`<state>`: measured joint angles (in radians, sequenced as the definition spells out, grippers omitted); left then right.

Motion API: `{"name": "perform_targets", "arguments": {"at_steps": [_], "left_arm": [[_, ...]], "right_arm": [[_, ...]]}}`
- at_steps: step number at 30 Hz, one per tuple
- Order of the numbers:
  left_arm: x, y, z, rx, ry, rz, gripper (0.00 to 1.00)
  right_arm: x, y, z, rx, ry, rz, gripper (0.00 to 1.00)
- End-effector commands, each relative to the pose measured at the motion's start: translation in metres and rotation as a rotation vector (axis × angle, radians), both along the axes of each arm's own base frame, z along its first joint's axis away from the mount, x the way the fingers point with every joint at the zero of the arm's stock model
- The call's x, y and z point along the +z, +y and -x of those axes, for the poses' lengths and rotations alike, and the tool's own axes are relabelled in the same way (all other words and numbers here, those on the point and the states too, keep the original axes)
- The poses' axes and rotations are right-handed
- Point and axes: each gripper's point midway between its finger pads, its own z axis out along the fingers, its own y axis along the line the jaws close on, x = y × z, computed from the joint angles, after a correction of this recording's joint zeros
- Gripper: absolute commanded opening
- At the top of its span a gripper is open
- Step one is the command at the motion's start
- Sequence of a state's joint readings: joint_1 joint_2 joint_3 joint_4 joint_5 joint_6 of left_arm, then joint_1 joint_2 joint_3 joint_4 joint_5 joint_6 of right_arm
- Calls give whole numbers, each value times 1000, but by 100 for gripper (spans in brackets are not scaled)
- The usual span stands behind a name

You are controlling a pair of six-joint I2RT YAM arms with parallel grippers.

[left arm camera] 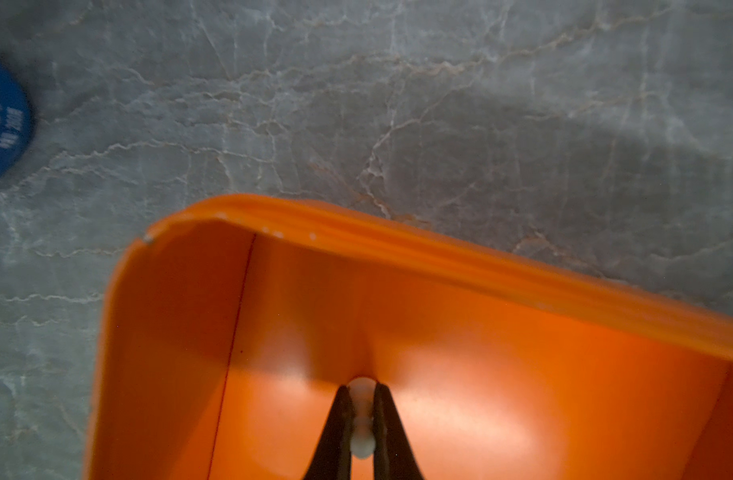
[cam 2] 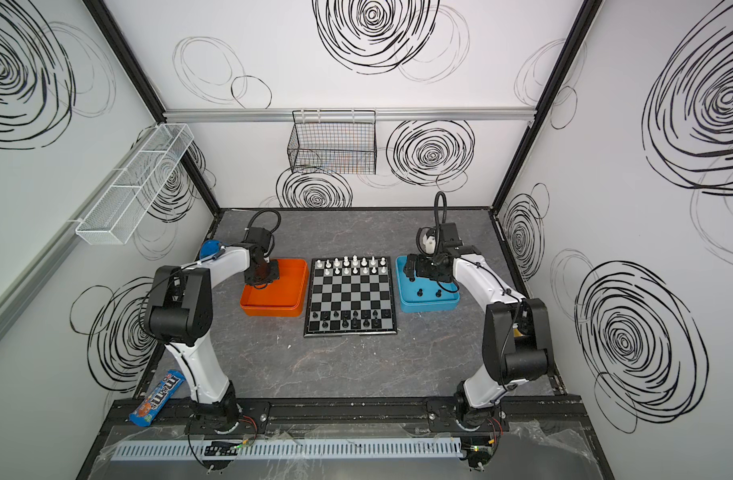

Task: Set up the chess pieces on the board
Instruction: 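Close the left gripper on the white pawn, then lift the white pawn and carry it over the board's white pawn row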

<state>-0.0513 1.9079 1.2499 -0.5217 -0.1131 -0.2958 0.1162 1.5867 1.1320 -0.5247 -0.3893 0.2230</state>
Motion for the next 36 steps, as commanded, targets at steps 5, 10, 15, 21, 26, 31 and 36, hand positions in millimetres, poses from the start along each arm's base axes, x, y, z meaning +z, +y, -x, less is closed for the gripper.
{"name": "perform_targets", "arguments": {"at_steps": [5, 10, 15, 21, 26, 31, 36], "left_arm": [[23, -3, -3, -7, -59, 5, 5], [53, -21, -3, -56, -93, 7, 5], [92, -59, -7, -147, -141, 23, 6], [114, -118, -12, -270, -176, 40, 7], [97, -144, -22, -314, -148, 42, 6], [85, -160, -28, -334, -142, 46, 7], [72, -166, -31, -342, -124, 42, 7]], "right_arm": [[3, -3, -2, 6, -19, 9, 100], [5, -3, -2, 3, -20, 13, 100], [5, -4, -4, 4, -21, 14, 100], [5, -4, -3, 3, -22, 14, 100], [7, -4, -4, 3, -25, 9, 100], [7, -7, -4, -3, -30, 10, 100], [5, -7, -4, -5, -25, 4, 100]]}}
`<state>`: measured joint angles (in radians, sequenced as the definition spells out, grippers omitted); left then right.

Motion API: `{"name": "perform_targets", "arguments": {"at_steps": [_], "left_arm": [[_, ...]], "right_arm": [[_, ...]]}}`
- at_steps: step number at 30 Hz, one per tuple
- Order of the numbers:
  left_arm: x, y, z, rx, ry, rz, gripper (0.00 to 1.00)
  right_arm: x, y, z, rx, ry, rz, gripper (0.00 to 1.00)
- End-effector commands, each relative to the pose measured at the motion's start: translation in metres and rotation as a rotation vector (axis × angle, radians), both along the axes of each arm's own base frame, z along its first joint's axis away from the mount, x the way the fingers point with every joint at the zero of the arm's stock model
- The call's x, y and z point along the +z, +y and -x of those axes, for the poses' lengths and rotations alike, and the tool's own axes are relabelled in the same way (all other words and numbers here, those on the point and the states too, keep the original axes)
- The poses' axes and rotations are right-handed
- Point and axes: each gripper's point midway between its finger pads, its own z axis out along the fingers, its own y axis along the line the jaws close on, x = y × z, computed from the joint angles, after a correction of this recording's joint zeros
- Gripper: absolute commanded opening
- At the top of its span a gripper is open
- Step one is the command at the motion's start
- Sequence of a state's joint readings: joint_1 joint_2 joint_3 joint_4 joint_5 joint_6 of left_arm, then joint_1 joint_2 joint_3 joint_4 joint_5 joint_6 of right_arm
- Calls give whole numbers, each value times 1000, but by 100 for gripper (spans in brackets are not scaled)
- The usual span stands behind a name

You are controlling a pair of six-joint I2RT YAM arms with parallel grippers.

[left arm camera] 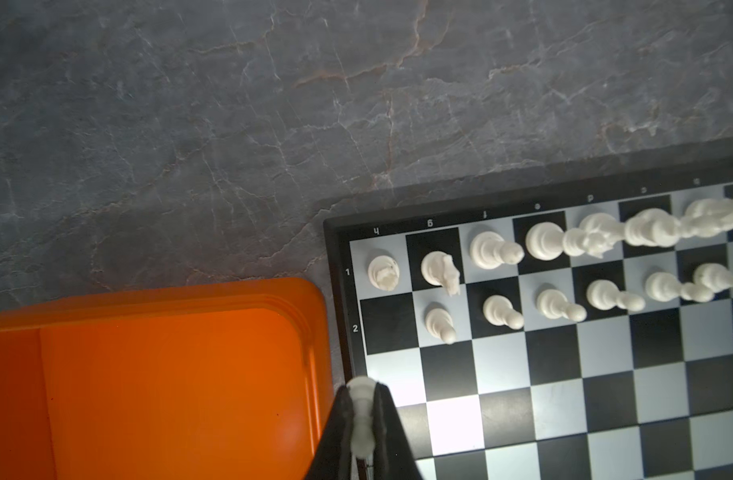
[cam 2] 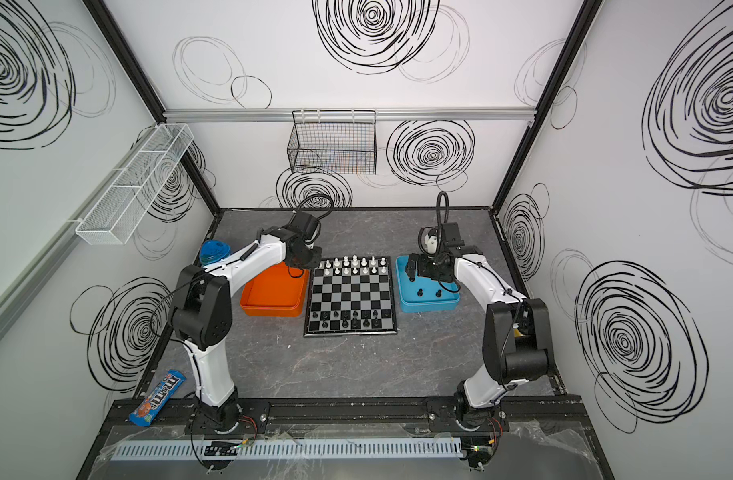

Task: Set up the chess pieces on the board
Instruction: 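Lift the white pawn and carry it over the board's white pawn row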

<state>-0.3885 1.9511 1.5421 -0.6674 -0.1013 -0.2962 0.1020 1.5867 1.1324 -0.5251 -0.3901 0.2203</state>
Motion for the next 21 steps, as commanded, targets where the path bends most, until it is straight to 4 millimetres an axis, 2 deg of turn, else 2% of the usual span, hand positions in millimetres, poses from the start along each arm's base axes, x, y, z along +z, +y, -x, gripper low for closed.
{"name": "perform_targets", "arguments": {"at_steps": [1, 9, 21], "left_arm": [[5, -9, -7, 0, -20, 14, 7], [-12, -12, -8, 1, 0, 10, 8], [-25, -15, -13, 17, -2, 18, 8]], "right_arm": [[5, -2, -2, 7, -24, 3, 100], [3, -4, -2, 5, -20, 1, 100], [2, -4, -2, 4, -16, 1, 100]]}}
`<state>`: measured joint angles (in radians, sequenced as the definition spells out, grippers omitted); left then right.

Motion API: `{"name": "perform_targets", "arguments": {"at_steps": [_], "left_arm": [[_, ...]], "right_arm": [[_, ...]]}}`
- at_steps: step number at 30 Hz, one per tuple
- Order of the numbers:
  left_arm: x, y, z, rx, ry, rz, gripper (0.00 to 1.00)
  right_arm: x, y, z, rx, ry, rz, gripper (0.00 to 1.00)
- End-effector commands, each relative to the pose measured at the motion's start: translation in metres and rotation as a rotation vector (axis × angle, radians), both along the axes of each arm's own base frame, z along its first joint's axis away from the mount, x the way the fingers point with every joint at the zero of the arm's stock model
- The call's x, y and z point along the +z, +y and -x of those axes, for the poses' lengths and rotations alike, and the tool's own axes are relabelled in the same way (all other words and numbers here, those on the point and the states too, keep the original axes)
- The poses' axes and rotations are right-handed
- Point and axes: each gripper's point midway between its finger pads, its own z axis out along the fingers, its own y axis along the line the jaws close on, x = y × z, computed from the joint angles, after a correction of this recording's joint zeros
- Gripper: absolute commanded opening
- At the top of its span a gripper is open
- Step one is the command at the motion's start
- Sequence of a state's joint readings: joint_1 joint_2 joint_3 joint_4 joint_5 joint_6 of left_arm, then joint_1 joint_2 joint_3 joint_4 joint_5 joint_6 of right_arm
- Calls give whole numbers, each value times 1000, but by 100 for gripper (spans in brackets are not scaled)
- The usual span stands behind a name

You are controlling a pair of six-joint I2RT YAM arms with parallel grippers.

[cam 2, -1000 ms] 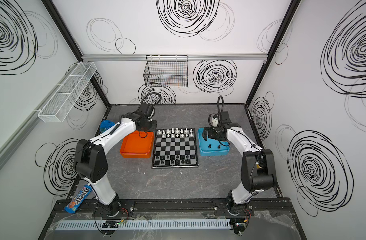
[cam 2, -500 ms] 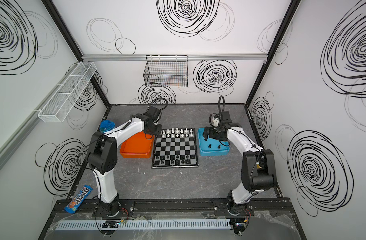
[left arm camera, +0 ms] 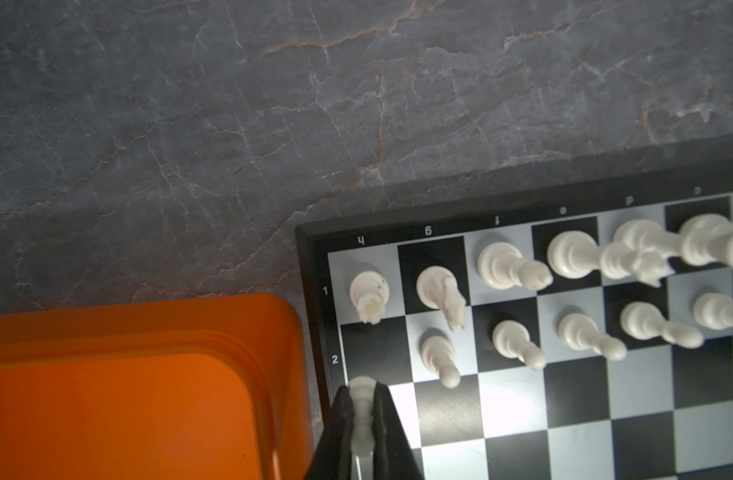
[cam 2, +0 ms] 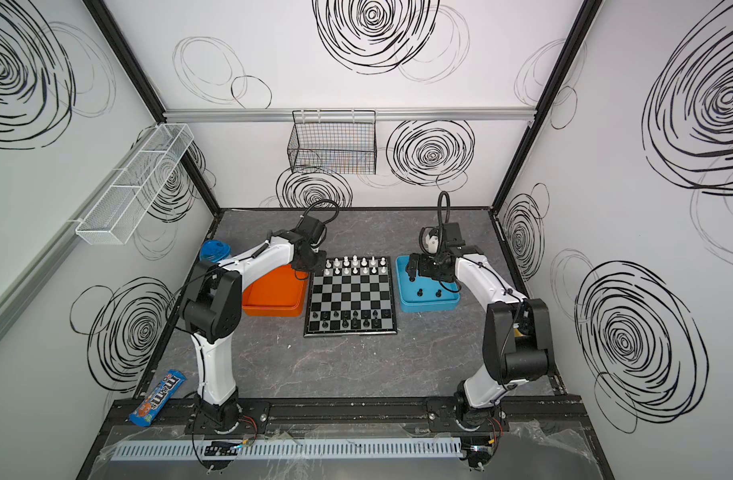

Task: Set up the chess pieces on the board
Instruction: 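Lift the white pawn and carry it over the board's white pawn row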

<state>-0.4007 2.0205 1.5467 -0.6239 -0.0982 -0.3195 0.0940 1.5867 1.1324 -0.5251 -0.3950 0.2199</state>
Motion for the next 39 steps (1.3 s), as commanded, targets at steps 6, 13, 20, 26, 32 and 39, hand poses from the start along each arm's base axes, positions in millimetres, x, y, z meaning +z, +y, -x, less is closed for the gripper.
{"name": "perform_targets", "arguments": {"at_steps": [6, 13, 20, 26, 32, 39], "left_arm": [[-5, -8, -8, 12, -20, 18, 8], [-11, -9, -7, 11, -11, 16, 8], [-15, -10, -8, 12, -5, 17, 10], [-18, -10, -8, 14, -2, 16, 11], [-21, -11, -9, 16, -2, 17, 11], [-23, -11, -9, 13, 3, 17, 14]], "right_arm": [[1, -2, -2, 9, -14, 5, 100], [-1, -2, -2, 12, -10, 3, 100], [-2, -2, -2, 12, -8, 5, 100], [-3, -2, -2, 10, -4, 7, 100], [-4, -3, -2, 8, -2, 8, 100], [-5, -3, -2, 9, 1, 8, 100]]}}
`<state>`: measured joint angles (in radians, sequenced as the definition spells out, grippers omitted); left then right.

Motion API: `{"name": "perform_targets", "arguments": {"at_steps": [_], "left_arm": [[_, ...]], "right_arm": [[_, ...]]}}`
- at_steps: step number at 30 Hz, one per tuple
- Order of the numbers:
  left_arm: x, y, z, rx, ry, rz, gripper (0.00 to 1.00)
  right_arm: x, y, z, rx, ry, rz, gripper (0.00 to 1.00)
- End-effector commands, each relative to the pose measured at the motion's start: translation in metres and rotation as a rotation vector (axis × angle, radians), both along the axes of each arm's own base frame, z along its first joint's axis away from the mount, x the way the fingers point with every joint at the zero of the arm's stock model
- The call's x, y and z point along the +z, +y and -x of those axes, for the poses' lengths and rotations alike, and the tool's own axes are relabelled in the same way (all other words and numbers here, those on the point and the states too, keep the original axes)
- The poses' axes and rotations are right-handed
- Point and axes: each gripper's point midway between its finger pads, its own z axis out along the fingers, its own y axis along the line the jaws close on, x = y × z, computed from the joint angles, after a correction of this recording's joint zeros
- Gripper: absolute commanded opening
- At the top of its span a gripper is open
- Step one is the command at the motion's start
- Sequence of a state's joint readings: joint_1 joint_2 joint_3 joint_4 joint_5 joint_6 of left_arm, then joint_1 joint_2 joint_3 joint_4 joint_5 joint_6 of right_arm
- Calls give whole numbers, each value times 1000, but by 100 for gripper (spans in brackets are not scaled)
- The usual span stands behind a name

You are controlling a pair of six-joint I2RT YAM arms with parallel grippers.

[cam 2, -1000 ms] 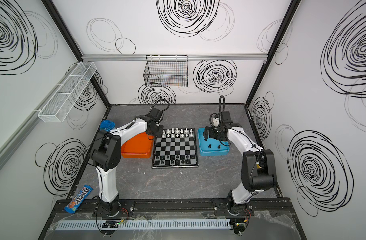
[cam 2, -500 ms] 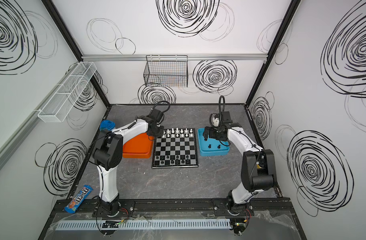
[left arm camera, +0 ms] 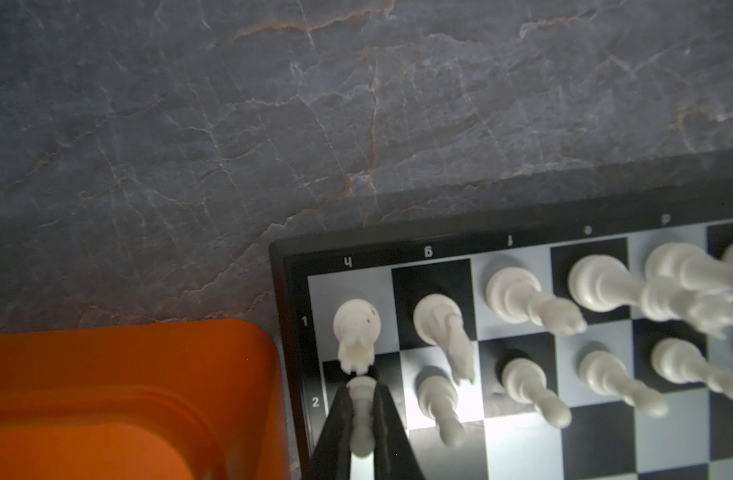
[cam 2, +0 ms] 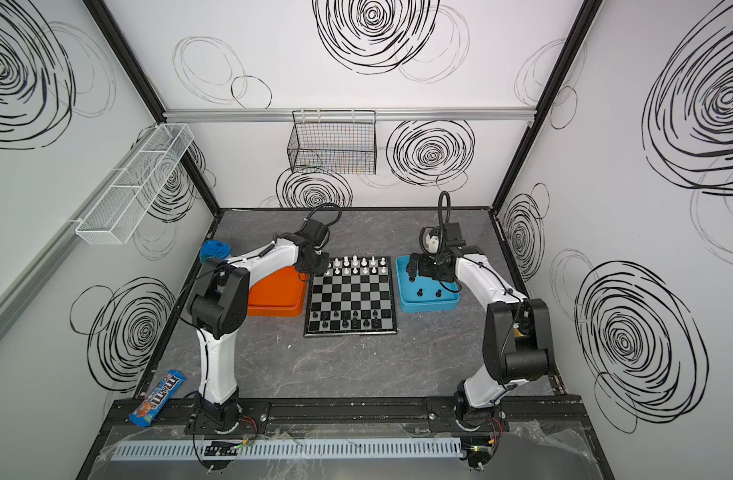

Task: Set up the chess pieces on the board
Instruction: 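Lift the white pawn and carry it over the board's white pawn row, then lower the pawn onto its empty square and open the left gripper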

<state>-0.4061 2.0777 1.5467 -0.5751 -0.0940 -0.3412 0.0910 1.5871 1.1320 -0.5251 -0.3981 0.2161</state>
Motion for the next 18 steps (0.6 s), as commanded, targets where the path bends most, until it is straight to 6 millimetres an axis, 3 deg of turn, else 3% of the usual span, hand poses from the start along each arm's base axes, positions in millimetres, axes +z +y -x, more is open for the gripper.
{"name": "perform_targets", "arguments": {"at_steps": [1, 18], "left_arm": [[-2, -5, -3, -1, -8, 8, 14], [-2, -5, -2, -2, -5, 5, 21]], "right_arm": [[-5, -2, -2, 8, 3, 9, 100], [-6, -3, -1, 7, 3, 10, 100]]}}
